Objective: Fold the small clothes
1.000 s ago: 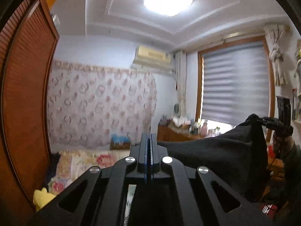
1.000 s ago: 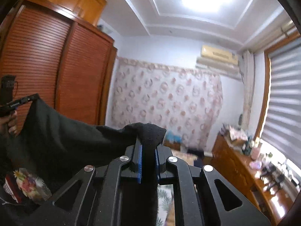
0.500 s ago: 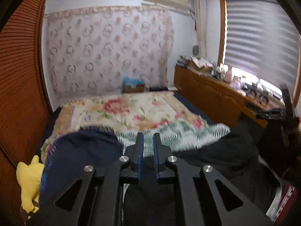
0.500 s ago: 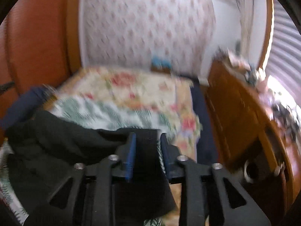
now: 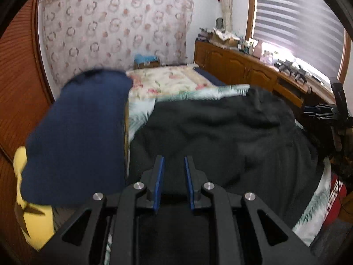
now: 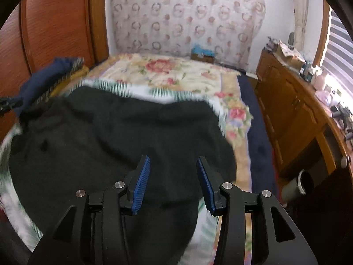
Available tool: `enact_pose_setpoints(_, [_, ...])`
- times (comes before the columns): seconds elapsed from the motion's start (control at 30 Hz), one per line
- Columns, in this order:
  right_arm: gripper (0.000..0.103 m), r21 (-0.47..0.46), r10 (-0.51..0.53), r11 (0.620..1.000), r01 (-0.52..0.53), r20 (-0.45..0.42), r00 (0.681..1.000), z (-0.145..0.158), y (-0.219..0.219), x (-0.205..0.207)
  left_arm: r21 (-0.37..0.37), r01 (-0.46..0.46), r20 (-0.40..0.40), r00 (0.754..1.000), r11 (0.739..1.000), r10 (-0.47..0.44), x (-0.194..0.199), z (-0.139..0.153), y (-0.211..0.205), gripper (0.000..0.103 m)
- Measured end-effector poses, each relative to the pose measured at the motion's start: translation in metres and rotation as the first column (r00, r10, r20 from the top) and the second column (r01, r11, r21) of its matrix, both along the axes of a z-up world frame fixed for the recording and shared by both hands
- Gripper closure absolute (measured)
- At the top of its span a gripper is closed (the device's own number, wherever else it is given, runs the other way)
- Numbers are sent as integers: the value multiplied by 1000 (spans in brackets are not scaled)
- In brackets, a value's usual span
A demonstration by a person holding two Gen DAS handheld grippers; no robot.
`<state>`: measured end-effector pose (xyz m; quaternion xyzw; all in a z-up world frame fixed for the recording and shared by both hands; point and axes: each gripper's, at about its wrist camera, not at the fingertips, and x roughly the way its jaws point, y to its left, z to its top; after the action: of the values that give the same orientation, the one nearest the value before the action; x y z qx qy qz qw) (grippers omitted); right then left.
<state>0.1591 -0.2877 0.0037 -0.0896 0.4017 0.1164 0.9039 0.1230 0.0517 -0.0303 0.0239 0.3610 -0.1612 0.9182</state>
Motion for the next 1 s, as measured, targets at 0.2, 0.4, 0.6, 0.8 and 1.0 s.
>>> enact_pose_setpoints(0.2, [59,12,-58,998,59,-94,994,-46,-14,-37,-2,-2,-68,998,1000,2,-15,-31,5,85])
enact_pose_setpoints(0.4, [72,30,-75,996,79,-110,991,-60,-26,-62,-1,-64,-115,991,998,63,-20,-51,21,85])
enact_pose_setpoints(0.6, [103,76,-16,997,23,-91,996,-57,-26,-76,13,-92,-120,988,996,93,-25,-54,30,85])
enact_pose_setpoints(0.8, [103,55,-83,995,85,-37,996,-37,-52,-105,44,-102,-125,986,994,107,-37,-57,37,85])
enact_pose_setpoints(1.0, [103,45,-110,993,111,-33,993,-33,-63,-117,50,-125,-136,982,991,131,-44,-62,47,84])
